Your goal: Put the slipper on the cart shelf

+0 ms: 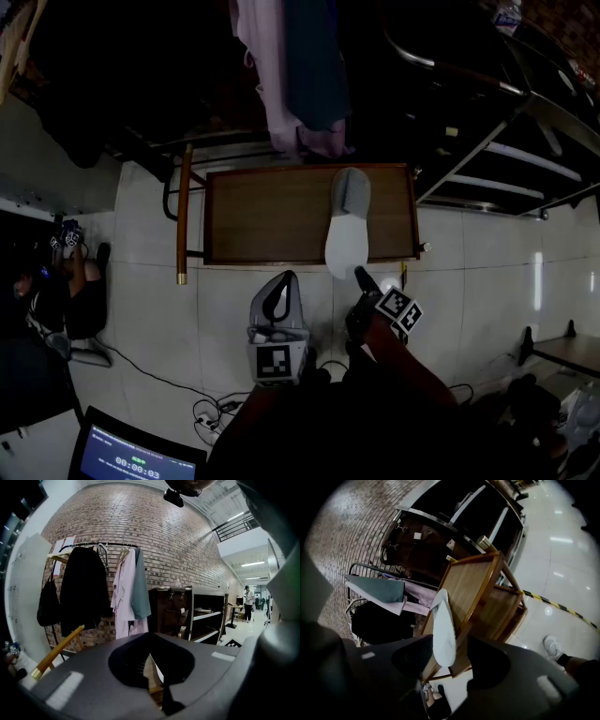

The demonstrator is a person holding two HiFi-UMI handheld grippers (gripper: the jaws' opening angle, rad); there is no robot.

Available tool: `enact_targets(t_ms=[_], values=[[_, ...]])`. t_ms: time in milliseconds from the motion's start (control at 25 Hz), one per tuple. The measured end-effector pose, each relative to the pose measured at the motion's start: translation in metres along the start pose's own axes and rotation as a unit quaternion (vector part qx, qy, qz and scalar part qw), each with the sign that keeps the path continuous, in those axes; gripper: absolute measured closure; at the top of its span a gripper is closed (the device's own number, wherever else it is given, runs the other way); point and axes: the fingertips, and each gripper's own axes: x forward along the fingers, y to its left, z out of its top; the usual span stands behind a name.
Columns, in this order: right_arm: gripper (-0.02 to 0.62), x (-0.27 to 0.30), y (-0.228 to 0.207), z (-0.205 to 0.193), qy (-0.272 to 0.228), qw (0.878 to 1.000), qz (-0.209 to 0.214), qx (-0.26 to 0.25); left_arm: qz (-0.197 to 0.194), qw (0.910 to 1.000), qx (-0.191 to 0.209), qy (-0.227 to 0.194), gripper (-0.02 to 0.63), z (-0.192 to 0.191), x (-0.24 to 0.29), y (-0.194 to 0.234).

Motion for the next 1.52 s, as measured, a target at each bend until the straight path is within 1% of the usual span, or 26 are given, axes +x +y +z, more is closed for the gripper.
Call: enact_targets(t_ms=[240,320,360,400,440,520,640,760,840,960,1040,1080,1200,1280,1400,1480,1520], values=[[0.37,0.031,-0.01,-0.007,0.016,0.999,0.006,0.048,0.002,1.0,0.0,0.008,0.592,-0.008,-0.007,0.005],[0.376,0.039,-0.01,-0.009,0.023,0.998,0.012,0.057,0.003,1.0,0.002,0.007,0.592,-0.009,-0.008,0.005],[0.401,0.041,-0.008,-0.009,0.025,0.998,0.014,0.056,0.004,1.0,0.002,0.007,0.592,-0.009,-0.009,0.006],[0.469,0.042,-0.006,-0.01,0.026,0.998,0.015,0.052,0.006,1.0,0.001,0.008,0.592,-0.009,-0.01,0.008],[0.495,0.041,-0.003,-0.01,0.027,0.998,0.017,0.045,0.008,0.9999,-0.001,0.009,0.592,-0.01,-0.012,0.009],[0.522,0.039,0.002,-0.01,0.028,0.999,0.025,0.034,0.012,0.9998,-0.005,0.012,0.592,-0.011,-0.016,0.013],[0.54,0.03,0.009,-0.005,0.023,0.999,0.036,0.018,0.014,0.9998,-0.005,0.016,0.592,-0.014,-0.018,0.016],[0.549,0.013,0.024,0.001,0.017,0.998,0.054,-0.015,0.007,0.9999,-0.001,0.011,0.592,-0.012,-0.019,0.012],[0.552,-0.003,0.04,0.007,0.009,0.997,0.067,-0.045,0.002,1.0,-0.001,0.009,0.592,-0.01,-0.02,0.008],[0.552,-0.03,0.063,0.019,-0.009,0.989,0.079,-0.127,-0.005,1.0,-0.003,0.006,0.592,-0.007,-0.024,0.0],[0.552,-0.05,0.08,0.03,-0.034,0.976,0.081,-0.197,-0.01,0.9999,-0.002,0.003,0.592,-0.003,-0.027,-0.005],[0.552,-0.06,0.09,0.038,-0.053,0.968,0.08,-0.234,-0.011,0.9999,-0.002,-0.001,0.592,0.0,-0.027,-0.007],[0.552,-0.088,0.119,0.058,-0.111,0.932,0.074,-0.336,-0.009,0.9999,0.002,-0.007,0.592,0.006,-0.026,-0.009],[0.552,-0.108,0.139,0.066,-0.15,0.902,0.067,-0.4,-0.01,0.9998,0.005,-0.016,0.592,0.013,-0.027,-0.009],[0.552,-0.135,0.17,0.073,-0.208,0.849,0.061,-0.482,-0.016,0.9988,0.004,-0.045,0.592,0.034,-0.028,-0.01],[0.552,-0.15,0.191,0.073,-0.239,0.818,0.064,-0.519,-0.016,0.9981,0.011,-0.059,0.592,0.045,-0.031,-0.01],[0.552,-0.157,0.201,0.073,-0.252,0.806,0.066,-0.531,-0.013,0.998,0.014,-0.06,0.592,0.048,-0.032,-0.008]])
